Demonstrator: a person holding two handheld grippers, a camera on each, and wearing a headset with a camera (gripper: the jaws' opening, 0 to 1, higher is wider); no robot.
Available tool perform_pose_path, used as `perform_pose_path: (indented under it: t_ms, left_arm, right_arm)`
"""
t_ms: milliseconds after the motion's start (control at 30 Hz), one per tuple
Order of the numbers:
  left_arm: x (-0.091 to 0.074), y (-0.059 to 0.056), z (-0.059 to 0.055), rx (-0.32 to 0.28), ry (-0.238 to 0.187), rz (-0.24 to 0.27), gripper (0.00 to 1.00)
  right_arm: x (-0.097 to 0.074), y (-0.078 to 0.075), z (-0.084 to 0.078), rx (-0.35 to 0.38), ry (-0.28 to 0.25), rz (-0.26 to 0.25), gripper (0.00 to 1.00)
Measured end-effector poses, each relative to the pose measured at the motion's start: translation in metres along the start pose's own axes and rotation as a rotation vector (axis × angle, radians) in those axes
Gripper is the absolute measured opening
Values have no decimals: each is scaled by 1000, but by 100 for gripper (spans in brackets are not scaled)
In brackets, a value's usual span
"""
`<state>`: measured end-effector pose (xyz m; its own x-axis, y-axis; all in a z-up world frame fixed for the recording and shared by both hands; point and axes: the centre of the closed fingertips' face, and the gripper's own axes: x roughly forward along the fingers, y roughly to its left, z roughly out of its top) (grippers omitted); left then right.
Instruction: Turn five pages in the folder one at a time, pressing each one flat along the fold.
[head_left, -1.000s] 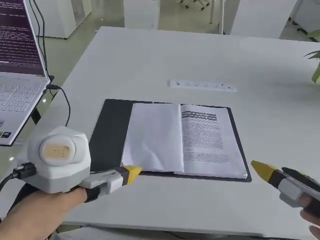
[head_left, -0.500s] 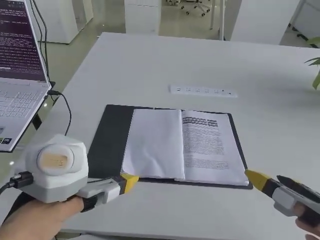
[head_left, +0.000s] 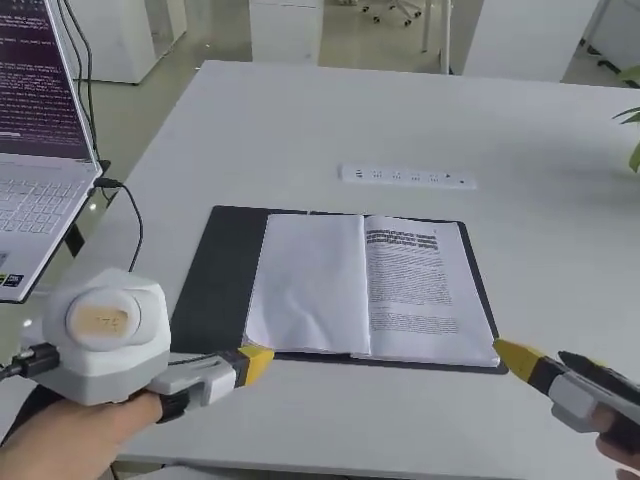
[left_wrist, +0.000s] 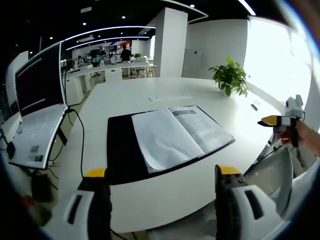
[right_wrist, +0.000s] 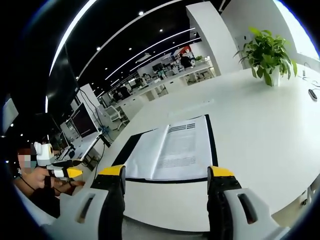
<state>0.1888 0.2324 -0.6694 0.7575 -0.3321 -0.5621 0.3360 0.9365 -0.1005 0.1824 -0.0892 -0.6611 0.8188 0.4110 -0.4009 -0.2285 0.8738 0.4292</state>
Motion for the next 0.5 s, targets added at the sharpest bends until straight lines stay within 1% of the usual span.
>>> perform_pose_path:
  t_ms: [67, 133, 300, 367, 500]
  left_arm:
    - [0, 0, -2, -6, 6, -4, 85]
    - [0, -1, -2, -6, 9, -4, 85]
    - [-1, -2, -2, -8, 7, 5, 85]
    - [-1, -4, -1, -11, 4, -3, 86]
    - [-1, -4, -4, -6, 13, 3, 87]
  right_arm:
    - [1, 1, -2, 0, 7, 0, 67]
    - [2, 1, -1, 2, 3, 5, 67]
    - [4, 3, 2, -1, -1, 6, 69]
    - [5, 3, 3, 3, -1, 7, 70]
    - [6, 4, 2, 6, 0, 9, 71]
